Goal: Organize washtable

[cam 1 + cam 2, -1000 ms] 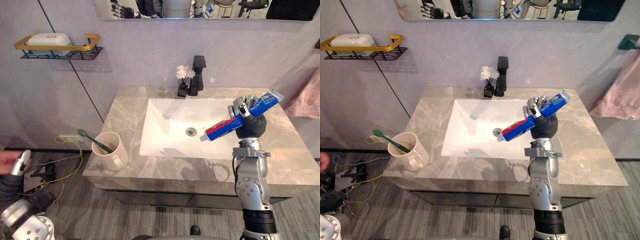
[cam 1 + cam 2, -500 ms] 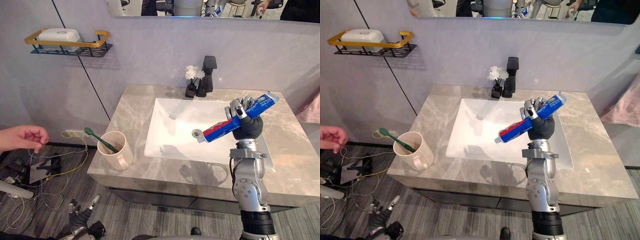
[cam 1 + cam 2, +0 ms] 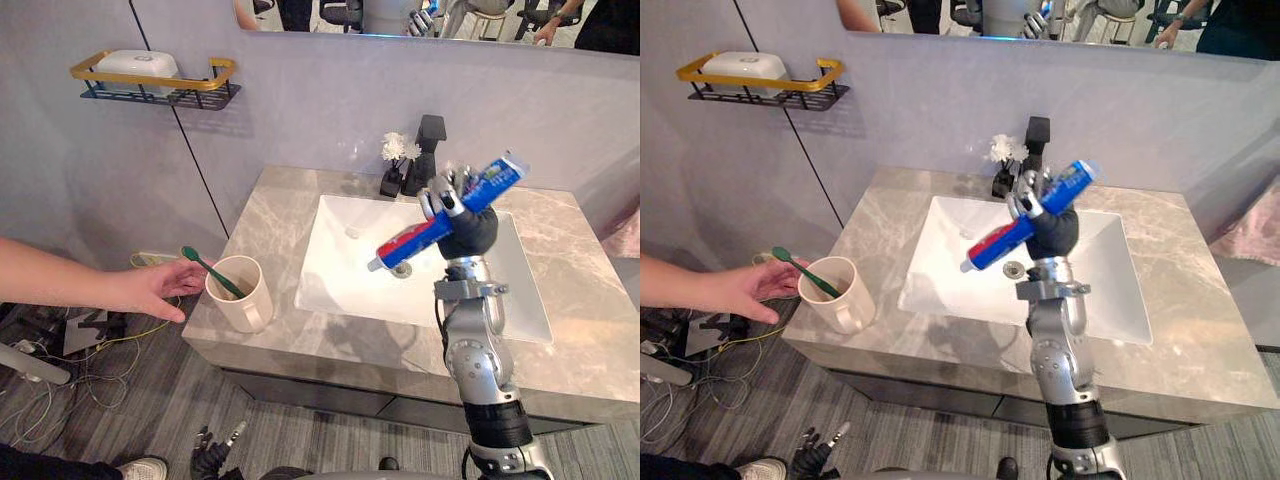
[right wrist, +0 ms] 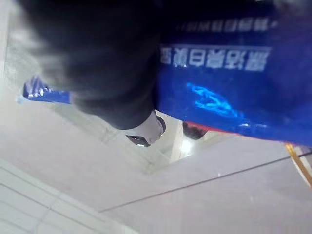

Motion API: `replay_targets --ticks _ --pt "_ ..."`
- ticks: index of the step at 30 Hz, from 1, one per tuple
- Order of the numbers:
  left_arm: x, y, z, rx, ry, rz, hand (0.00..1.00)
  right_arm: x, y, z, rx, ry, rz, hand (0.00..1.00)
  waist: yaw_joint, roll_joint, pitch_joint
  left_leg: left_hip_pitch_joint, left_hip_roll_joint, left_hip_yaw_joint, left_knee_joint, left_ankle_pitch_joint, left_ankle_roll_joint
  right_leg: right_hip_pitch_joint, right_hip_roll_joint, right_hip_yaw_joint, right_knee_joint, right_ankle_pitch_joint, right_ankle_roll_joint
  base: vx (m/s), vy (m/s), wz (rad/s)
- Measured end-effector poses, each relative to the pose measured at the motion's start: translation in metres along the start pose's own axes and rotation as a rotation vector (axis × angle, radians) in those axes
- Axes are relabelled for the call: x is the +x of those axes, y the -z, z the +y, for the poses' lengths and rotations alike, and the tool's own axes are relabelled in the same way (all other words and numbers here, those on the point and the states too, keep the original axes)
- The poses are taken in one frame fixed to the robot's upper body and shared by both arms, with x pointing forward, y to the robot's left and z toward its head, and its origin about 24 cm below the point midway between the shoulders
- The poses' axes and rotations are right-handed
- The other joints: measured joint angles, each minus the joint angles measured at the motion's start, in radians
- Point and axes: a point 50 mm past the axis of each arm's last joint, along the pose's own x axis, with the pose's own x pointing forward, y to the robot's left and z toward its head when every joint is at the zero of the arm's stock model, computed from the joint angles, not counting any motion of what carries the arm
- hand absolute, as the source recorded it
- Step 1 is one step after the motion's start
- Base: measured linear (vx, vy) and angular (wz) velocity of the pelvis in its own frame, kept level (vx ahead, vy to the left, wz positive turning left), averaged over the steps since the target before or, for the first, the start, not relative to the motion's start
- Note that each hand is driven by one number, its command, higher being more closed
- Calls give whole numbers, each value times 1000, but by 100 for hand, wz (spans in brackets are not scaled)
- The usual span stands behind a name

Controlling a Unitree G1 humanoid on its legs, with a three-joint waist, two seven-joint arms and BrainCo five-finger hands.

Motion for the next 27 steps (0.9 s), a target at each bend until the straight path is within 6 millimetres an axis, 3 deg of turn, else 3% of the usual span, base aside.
replay_targets --ticks 4,11,16,27 --pt "2 -2 0 38 18 -4 0 12 12 17 -6 -88 40 100 9 -8 5 1 0 -10 2 3 -4 1 0 -9 0 1 -1 3 2 8" --pt "5 -6 -1 96 59 -8 0 36 27 44 -52 -224 85 100 52 -26 14 -14 0 -25 4 8 -6 4 0 -23 0 1 -2 -27 2 7" --pt "7 -7 1 111 58 -6 0 50 38 64 -88 -312 121 100 56 -33 21 -21 0 -36 1 8 -7 2 0 -32 0 1 -3 -10 7 6" --pt "9 -11 1 148 74 -22 0 57 57 68 -154 -336 210 100 83 -43 40 -30 -1 -50 8 10 -9 -1 0 -51 3 0 -3 5 1 3"
